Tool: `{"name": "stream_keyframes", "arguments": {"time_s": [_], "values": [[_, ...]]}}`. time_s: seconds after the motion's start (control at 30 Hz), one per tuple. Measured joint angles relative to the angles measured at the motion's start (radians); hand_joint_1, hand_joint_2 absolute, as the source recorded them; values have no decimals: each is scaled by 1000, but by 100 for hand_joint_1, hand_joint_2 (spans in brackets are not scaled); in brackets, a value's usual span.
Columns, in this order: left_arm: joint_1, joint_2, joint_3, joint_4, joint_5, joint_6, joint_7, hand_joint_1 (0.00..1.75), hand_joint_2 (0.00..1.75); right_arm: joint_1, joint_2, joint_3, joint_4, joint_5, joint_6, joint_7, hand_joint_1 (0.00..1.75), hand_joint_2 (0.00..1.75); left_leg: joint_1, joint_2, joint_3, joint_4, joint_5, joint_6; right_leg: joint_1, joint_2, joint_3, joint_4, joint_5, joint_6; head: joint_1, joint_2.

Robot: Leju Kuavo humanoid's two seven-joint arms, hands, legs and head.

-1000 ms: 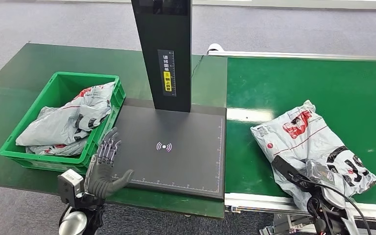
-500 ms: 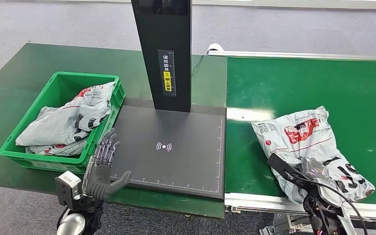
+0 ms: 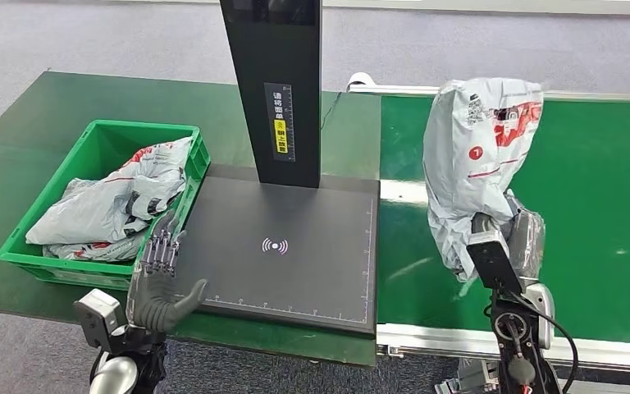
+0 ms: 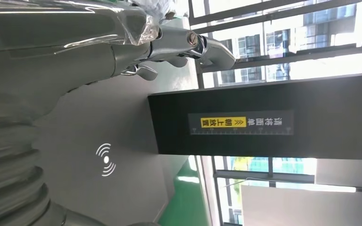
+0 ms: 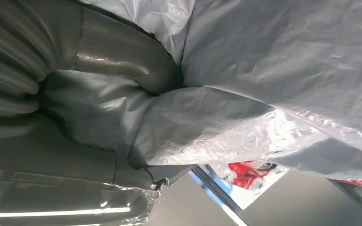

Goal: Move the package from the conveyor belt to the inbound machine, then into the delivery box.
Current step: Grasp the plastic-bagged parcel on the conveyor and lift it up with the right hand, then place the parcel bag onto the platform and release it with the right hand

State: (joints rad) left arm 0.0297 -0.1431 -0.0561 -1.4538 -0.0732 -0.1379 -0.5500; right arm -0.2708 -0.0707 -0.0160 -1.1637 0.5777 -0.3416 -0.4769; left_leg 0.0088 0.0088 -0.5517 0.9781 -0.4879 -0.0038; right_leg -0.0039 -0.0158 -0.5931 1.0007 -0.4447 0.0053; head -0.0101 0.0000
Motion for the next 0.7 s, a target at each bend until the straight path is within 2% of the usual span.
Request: {"name": "stream_keyframes", "arguments": {"time_s": [0.1, 0.2, 0.37, 0.5, 0.63, 0.7], "values": [[-7, 0, 0, 0, 1, 0, -1, 0, 175, 20, 21, 22, -66, 28, -49, -29, 175, 175, 0, 0, 0, 0, 0, 0, 0, 0, 0, 0, 0, 0, 0, 0], [-16, 0, 0, 2, 1, -1, -2, 0, 175, 40, 33, 50, -117, 83, -53, -43, 175, 175, 0, 0, 0, 0, 0, 0, 0, 0, 0, 0, 0, 0, 0, 0], [-41, 0, -3, 14, 1, -15, -7, 0, 175, 83, 37, 146, -187, 317, -85, -51, 175, 175, 0, 0, 0, 0, 0, 0, 0, 0, 0, 0, 0, 0, 0, 0], [-43, 0, -3, 15, 1, -15, -7, 0, 175, 87, 38, 158, -192, 336, -88, -51, 175, 175, 0, 0, 0, 0, 0, 0, 0, 0, 0, 0, 0, 0, -1, 0], [-62, 3, -9, 39, 2, -31, -18, 0, 175, 107, 37, 359, -203, 398, 25, -25, 175, 175, 0, 1, 0, 0, 0, 0, 0, 0, 0, 0, 0, 0, 0, 0], [-65, 5, -12, 44, 2, -33, -19, 0, 175, 104, 35, 407, -189, 404, 63, -12, 175, 175, 0, 1, 0, 0, 0, 0, 0, 0, 0, 0, 0, 0, 0, 0]]}}
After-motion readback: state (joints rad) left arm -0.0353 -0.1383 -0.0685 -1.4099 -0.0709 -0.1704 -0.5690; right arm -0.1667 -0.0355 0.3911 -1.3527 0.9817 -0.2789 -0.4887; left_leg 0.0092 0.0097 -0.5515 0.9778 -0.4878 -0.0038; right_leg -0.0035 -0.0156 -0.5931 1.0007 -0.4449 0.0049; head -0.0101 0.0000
